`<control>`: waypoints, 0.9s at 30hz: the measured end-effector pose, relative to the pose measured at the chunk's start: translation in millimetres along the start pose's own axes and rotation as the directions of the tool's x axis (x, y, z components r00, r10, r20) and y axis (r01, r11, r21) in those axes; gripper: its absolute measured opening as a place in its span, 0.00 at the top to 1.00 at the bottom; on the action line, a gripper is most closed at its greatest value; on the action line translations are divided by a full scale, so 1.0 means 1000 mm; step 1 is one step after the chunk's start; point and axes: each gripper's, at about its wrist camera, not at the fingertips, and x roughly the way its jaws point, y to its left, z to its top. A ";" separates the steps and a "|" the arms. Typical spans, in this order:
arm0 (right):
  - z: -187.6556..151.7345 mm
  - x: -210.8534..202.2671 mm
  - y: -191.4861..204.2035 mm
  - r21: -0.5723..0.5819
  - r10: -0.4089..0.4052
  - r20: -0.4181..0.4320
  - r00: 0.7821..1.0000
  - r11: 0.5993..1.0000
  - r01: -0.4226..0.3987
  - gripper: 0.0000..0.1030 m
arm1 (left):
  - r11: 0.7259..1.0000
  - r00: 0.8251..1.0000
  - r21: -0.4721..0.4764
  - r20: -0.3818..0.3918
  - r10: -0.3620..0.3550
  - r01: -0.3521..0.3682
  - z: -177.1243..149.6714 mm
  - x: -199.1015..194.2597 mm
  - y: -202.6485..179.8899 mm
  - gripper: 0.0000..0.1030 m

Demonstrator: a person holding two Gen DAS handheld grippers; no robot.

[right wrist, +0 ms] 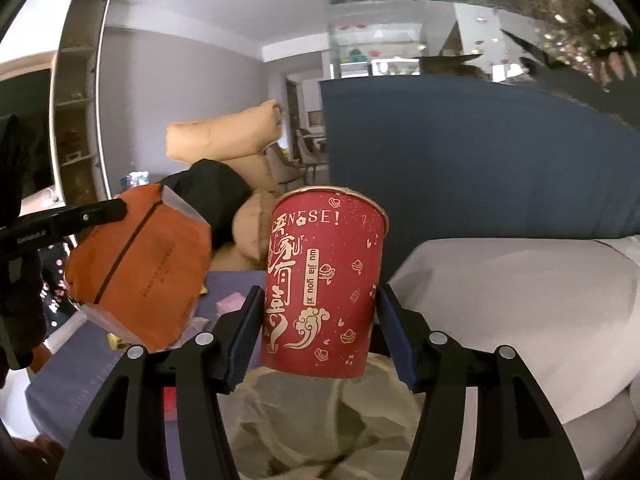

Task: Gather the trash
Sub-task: 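Carry the orange wrapper and red cup over the trash bag and release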

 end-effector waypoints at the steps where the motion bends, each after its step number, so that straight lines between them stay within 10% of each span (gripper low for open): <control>1: -0.002 -0.003 -0.005 0.003 -0.014 0.001 1.000 1.000 0.014 0.47 | 1.000 1.000 -0.003 -0.007 -0.017 0.017 0.000 0.005 -0.005 0.97; 12: -0.015 -0.013 -0.043 0.056 -0.077 0.007 0.997 0.995 0.076 0.47 | 0.976 0.967 -0.104 -0.150 -0.206 0.191 -0.041 0.109 -0.054 0.97; 20: -0.033 0.000 -0.061 0.118 -0.076 -0.031 0.997 0.990 0.080 0.47 | 0.980 0.869 -0.134 -0.456 -0.191 0.145 -0.121 0.193 -0.087 0.97; 27: -0.045 0.017 -0.061 0.136 -0.058 -0.072 0.996 0.988 0.068 0.47 | 0.985 0.850 -0.118 -0.498 -0.171 0.129 -0.140 0.205 -0.088 0.94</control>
